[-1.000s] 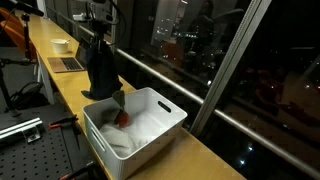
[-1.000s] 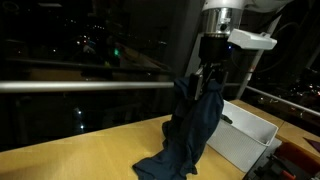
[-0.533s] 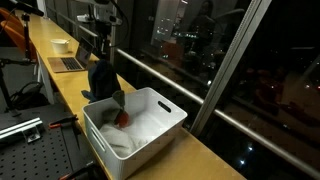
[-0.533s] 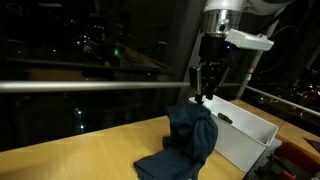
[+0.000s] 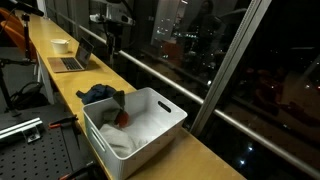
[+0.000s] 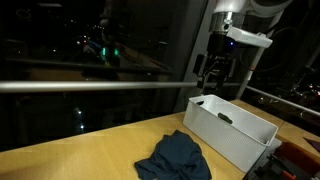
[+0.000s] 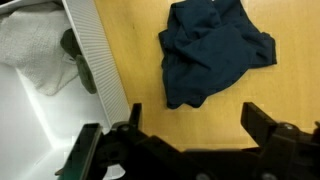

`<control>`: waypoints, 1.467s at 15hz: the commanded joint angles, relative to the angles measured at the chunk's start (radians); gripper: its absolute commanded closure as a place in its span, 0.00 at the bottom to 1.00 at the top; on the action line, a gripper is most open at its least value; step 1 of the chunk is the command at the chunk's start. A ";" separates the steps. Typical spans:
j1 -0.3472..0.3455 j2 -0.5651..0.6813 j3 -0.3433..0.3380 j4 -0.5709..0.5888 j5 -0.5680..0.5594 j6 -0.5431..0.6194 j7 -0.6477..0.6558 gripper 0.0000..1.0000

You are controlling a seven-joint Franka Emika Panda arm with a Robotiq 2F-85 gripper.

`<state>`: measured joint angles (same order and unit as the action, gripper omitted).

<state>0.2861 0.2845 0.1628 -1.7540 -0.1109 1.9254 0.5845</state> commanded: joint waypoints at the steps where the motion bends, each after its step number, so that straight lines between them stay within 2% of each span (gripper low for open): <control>1: -0.055 -0.027 -0.037 -0.042 0.046 0.035 -0.053 0.00; 11: -0.164 0.013 -0.103 -0.131 0.143 0.124 -0.132 0.00; 18: -0.184 0.024 -0.124 -0.179 0.152 0.144 -0.143 0.00; 22: -0.172 0.013 -0.121 -0.200 0.143 0.142 -0.136 0.00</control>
<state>0.1049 0.3248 0.0449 -1.9197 0.0101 2.0449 0.4680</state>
